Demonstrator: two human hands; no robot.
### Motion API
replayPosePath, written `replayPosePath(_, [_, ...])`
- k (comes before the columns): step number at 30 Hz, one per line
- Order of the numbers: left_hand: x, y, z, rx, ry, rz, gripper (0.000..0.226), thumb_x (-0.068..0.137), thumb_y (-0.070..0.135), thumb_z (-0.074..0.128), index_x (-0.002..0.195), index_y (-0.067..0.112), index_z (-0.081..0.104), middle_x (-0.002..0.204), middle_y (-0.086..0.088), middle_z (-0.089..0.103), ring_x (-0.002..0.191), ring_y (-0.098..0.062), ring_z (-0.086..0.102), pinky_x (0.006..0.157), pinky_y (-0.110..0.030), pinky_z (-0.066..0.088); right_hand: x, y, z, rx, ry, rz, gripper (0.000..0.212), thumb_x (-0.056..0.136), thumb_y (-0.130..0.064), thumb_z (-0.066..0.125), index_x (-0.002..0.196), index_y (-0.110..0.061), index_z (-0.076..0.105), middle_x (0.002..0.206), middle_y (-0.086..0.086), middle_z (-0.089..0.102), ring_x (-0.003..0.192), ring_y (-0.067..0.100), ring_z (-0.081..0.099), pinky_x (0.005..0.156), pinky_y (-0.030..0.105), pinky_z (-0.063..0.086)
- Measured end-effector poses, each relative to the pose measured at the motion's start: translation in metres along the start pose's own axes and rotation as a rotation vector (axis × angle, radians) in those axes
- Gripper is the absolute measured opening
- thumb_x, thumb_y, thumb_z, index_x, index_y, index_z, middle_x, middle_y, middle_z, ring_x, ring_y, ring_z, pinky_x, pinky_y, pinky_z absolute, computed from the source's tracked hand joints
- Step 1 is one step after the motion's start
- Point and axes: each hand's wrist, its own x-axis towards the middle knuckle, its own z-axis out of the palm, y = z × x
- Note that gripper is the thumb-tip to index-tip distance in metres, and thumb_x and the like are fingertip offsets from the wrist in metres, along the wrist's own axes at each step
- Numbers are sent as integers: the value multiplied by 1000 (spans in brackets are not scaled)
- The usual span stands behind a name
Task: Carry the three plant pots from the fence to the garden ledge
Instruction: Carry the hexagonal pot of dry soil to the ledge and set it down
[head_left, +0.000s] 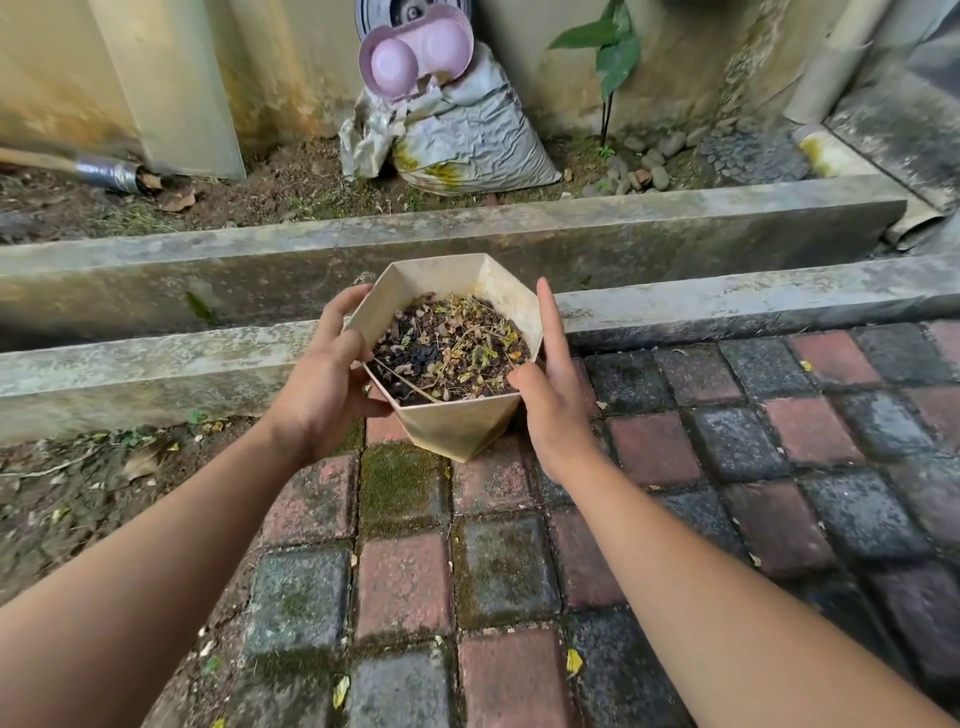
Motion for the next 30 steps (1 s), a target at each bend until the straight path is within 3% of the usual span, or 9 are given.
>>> replayPosePath(4, [-4, -4, 5, -52, 47, 3, 66, 97, -5, 31, 145, 35, 49, 136, -22, 60, 103, -37, 68, 78, -69, 63, 8, 7, -6, 77, 8, 22, 84, 83, -4, 46, 158, -41, 36, 161, -26, 41, 148, -5, 41, 119, 28, 40])
replayPosePath(6, [-8, -6, 11, -67, 87, 12, 62, 98, -4, 33, 143, 35, 50, 127, -21, 63, 96, -36, 71, 66, -55, 63, 17, 10, -12, 58, -21, 27, 84, 82, -3, 45, 157, -41, 39, 144, -46, 49, 136, -18, 47, 105, 22, 47])
replayPosePath(9, [-13, -10, 21, -76, 160, 25, 57, 101, -1, 37, 144, 35, 46, 132, -27, 60, 107, -45, 69, 72, -62, 63, 31, 11, -22, 62, -72, 56, 83, 81, -5, 43, 156, -42, 43, 135, -54, 50, 125, -29, 48, 94, 14, 47])
replayPosePath(13, [-17, -9, 39, -59, 263, 33, 50, 104, 6, 40, 130, 47, 48, 138, -32, 57, 119, -49, 63, 90, -83, 51, 50, 8, -30, 61, -122, 86, 85, 76, -8, 44, 154, -43, 47, 143, -42, 47, 128, -30, 42, 101, 10, 38])
replayPosePath(16, [-14, -11, 48, -66, 300, 62, 49, 105, 6, 42, 136, 44, 45, 106, -14, 63, 98, -40, 69, 87, -75, 56, 63, 5, -35, 45, -152, 108, 85, 75, -9, 44, 150, -49, 49, 154, -28, 44, 146, -6, 35, 121, 32, 24])
replayPosePath(20, [-6, -14, 48, -33, 313, 87, 50, 103, 5, 42, 138, 40, 45, 97, -5, 50, 86, -29, 57, 85, -76, 55, 72, 4, -38, 72, -118, 111, 82, 75, -9, 45, 143, -54, 55, 149, -27, 45, 122, -28, 45, 112, 28, 26])
replayPosePath(24, [-8, -12, 42, 3, 232, 57, 54, 102, 7, 41, 142, 43, 38, 110, -11, 49, 106, -41, 57, 86, -80, 53, 60, 13, -28, 213, 67, 139, 74, 81, -8, 50, 149, -37, 58, 136, -3, 72, 105, 35, 65, 84, 37, 41])
replayPosePath(28, [-8, -5, 35, 8, 123, 14, 70, 95, 13, 44, 145, 59, 25, 138, -17, 53, 125, -59, 56, 83, -72, 59, 55, 14, -19, 214, 195, 141, 57, 84, -15, 51, 133, -40, 66, 100, -11, 82, 92, 27, 64, 75, 40, 48])
replayPosePath(30, [-6, -5, 31, 58, 76, 9, 73, 93, 15, 43, 151, 57, 28, 134, -11, 53, 125, -66, 52, 84, -71, 60, 57, 15, -19, 181, 209, 141, 57, 84, -16, 50, 135, -37, 65, 97, -15, 81, 89, 22, 64, 74, 40, 48])
